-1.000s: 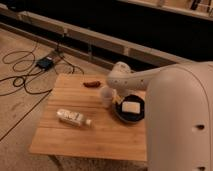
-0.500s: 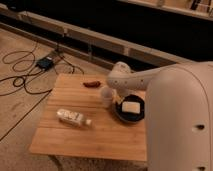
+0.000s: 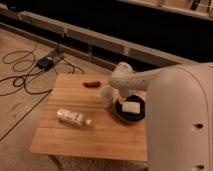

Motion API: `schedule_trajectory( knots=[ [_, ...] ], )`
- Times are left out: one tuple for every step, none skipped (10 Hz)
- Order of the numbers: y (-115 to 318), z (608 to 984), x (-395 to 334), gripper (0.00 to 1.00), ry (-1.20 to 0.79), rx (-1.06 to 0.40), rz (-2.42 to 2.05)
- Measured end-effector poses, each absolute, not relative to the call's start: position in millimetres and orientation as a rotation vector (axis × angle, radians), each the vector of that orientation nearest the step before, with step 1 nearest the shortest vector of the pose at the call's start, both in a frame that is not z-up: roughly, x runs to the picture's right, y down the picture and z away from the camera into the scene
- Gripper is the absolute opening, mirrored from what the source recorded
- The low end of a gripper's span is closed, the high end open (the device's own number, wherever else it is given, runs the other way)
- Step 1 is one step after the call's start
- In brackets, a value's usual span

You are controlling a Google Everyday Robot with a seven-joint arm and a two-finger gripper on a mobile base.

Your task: Place the eraser in the ceramic cup

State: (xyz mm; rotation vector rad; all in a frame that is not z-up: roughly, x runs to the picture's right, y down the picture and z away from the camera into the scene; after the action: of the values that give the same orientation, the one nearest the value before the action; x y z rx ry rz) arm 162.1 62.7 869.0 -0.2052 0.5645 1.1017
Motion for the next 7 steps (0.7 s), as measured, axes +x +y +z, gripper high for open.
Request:
schedule_trajectory(
  knots=[
    [65, 872, 165, 0.80, 0.572, -0.204, 1.121],
    [71, 876, 168, 0.80, 0.583, -0.206, 1.142],
    [76, 881, 168, 0.80, 0.593, -0.210, 1.161],
    [79, 884, 166, 0.80, 0.597, -0.214, 1.170],
    [85, 890, 164, 0.80, 0.605, -0.220, 1.183],
    [90, 894, 163, 0.80, 0.614, -0.227, 1.194],
    [96, 899, 162, 0.80, 0.624, -0.234, 1.205]
  ],
)
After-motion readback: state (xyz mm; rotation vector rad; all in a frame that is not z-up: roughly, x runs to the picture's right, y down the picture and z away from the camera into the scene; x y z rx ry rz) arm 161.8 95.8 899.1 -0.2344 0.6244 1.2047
